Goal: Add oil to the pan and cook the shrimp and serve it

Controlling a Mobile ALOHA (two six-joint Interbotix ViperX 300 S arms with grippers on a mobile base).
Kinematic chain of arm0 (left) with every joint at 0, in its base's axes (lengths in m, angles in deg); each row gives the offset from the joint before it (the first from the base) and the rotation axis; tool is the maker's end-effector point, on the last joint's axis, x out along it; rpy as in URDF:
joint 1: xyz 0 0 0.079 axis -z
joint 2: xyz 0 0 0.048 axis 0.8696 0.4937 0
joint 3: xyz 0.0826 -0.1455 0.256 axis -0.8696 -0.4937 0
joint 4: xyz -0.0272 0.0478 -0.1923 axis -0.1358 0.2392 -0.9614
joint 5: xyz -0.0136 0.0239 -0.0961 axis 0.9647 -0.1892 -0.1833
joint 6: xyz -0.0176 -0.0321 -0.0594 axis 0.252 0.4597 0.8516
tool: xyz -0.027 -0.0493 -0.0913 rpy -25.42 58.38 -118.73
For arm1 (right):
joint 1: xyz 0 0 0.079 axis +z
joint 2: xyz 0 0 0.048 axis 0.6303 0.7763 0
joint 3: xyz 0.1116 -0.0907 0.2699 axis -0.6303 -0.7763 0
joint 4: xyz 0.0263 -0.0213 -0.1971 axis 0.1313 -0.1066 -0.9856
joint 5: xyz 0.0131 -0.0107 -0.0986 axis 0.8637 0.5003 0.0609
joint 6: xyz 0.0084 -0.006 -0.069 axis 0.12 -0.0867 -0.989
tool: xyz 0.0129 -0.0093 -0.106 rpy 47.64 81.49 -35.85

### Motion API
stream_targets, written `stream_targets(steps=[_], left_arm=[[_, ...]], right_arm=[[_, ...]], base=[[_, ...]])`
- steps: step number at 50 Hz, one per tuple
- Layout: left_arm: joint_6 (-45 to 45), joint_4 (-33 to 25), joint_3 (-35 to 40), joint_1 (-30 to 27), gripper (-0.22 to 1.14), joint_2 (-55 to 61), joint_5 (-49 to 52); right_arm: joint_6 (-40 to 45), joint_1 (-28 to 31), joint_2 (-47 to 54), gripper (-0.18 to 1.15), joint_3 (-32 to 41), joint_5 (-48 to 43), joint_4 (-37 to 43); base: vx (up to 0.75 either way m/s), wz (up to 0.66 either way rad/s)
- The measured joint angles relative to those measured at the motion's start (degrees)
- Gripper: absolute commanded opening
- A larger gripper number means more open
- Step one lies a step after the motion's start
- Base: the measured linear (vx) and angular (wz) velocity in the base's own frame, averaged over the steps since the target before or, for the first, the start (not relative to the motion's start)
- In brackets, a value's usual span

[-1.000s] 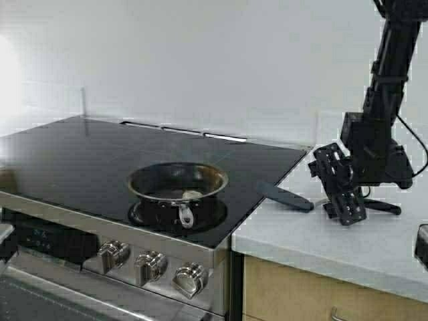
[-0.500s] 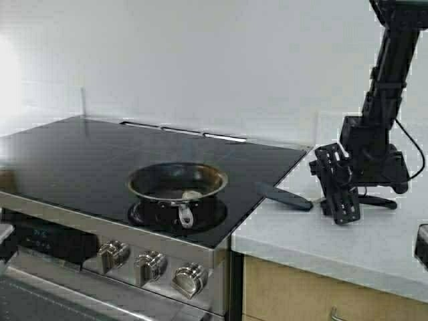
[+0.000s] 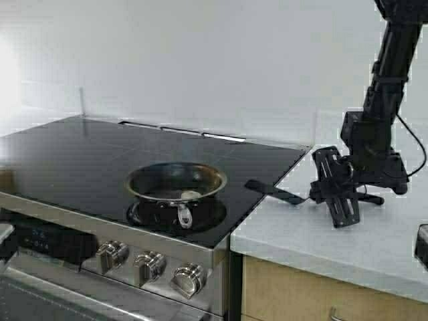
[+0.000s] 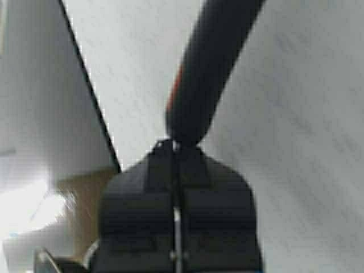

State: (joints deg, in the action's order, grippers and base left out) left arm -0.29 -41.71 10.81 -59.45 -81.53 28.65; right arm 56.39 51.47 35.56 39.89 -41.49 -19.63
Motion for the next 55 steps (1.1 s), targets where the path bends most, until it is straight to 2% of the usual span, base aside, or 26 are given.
stream_targets(steps=[15,39,49,55], left_arm=[[0.0,0.0,-0.1,0.0,0.03,-0.1,0.0],[0.9,0.0,-0.1,0.0,0.03,-0.4,0.0],[1.0,0.0,-0.1,0.0,0.03,-0.5,0.1],[1.0,0.0,-0.1,0.0,0.03,-0.5,0.0]], right_arm=[[-0.2,0.9,-4.4,0.08,-6.7,-3.7,-0.2],[-1.0,8.3,-10.1,0.08,-14.5,-7.6,-0.2],[-10.1,9.9,-15.1,0.08,-17.4,-8.6,-0.1],[-16.7,9.8,-20.1,0.08,-19.9,-8.8,2.8]], base=[[0.00,0.00],[0.00,0.00],[0.00,0.00],[0.00,0.00]])
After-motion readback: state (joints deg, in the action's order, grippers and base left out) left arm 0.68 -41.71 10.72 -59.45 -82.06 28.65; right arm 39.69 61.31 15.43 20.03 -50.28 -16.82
